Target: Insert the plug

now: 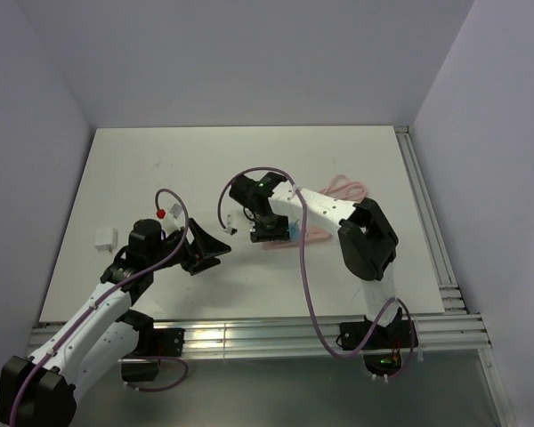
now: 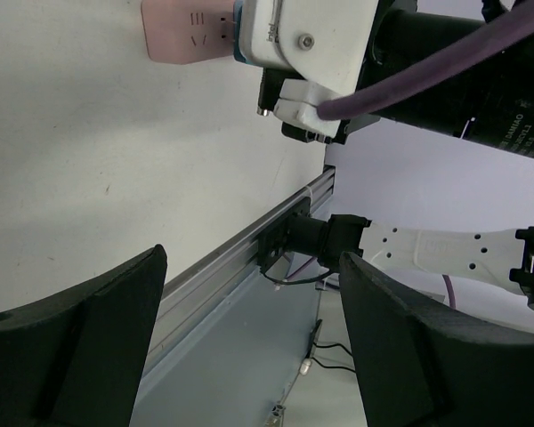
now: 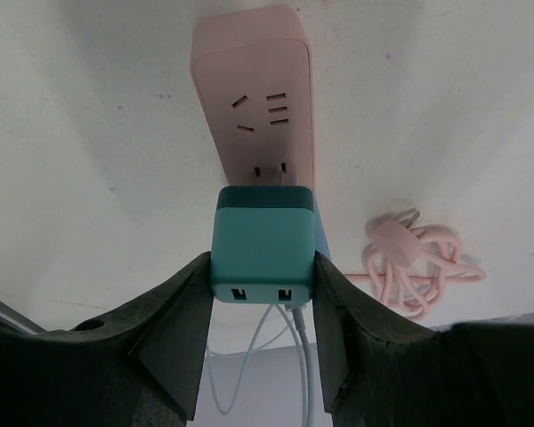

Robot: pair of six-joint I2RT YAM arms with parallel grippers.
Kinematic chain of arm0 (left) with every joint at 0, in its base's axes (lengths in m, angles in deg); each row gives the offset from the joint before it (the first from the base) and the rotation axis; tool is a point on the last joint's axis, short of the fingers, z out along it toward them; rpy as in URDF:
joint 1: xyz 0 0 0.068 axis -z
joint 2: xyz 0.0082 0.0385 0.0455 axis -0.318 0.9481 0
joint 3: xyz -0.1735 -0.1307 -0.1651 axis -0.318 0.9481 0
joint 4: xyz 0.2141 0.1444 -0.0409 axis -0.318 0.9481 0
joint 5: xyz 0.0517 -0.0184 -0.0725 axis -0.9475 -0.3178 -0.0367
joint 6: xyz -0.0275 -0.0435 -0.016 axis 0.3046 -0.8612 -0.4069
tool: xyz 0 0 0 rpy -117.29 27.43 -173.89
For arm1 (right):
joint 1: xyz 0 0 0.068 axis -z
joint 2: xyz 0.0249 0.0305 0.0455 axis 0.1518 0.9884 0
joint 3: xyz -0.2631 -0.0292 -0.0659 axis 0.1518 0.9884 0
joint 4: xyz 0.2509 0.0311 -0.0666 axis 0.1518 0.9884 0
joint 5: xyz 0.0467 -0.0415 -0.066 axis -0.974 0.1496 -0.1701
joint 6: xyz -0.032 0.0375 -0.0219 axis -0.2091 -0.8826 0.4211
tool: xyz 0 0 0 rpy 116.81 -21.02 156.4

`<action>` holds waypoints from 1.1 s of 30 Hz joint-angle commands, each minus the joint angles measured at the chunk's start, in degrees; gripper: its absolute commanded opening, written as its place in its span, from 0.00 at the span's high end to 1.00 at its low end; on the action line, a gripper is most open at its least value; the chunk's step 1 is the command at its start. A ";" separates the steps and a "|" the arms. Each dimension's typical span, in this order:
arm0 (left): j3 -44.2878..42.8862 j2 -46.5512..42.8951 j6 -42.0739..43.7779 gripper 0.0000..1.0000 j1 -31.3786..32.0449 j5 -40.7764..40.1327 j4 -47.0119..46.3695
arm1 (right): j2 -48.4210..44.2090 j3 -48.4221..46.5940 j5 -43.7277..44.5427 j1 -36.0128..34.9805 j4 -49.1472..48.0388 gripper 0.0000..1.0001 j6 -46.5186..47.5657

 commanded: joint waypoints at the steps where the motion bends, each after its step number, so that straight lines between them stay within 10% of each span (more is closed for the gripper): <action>1: 0.33 0.18 1.15 0.17 -0.43 1.49 -2.56 | -0.96 5.45 -2.37 -0.09 -2.34 1.00 3.71; 33: 3.32 -0.96 -1.31 0.17 -1.39 3.51 -5.64 | 2.19 7.49 -7.29 1.93 -7.26 1.00 9.43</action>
